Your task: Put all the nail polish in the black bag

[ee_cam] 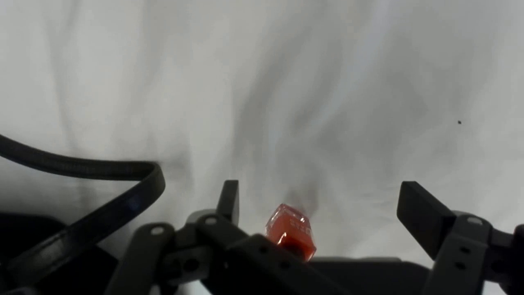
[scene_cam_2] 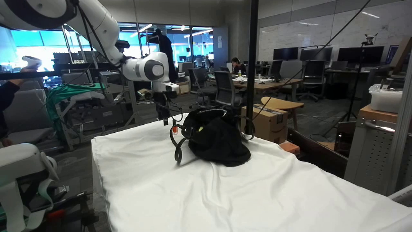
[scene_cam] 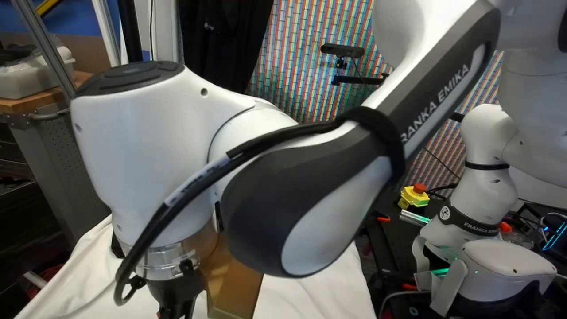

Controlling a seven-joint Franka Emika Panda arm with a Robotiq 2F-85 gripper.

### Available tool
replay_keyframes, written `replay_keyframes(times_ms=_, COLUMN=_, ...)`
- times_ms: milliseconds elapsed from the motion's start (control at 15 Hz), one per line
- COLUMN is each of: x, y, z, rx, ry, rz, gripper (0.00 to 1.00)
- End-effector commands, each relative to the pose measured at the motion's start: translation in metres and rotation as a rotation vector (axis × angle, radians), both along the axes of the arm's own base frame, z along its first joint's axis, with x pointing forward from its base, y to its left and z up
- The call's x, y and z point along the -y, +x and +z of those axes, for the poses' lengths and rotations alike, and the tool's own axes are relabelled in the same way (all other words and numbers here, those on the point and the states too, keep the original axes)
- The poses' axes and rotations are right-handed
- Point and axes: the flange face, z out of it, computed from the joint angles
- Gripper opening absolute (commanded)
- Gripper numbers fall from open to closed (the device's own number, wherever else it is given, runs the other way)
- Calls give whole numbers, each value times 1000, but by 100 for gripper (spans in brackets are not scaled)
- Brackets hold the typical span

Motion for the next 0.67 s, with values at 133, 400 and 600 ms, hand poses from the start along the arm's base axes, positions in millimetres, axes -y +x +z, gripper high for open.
replay_keyframes(times_ms=133, x=10, y=32, z=0, rx=8, ry=43, rz=-127, gripper=100)
replay_keyframes(times_ms=400, x=18, y=45, z=-13, rx=10, ry=28, rz=-197, gripper=100)
replay_keyframes(times_ms=600, x=20, y=50, z=-25, rx=11, ry=22, rz=-233, gripper=100)
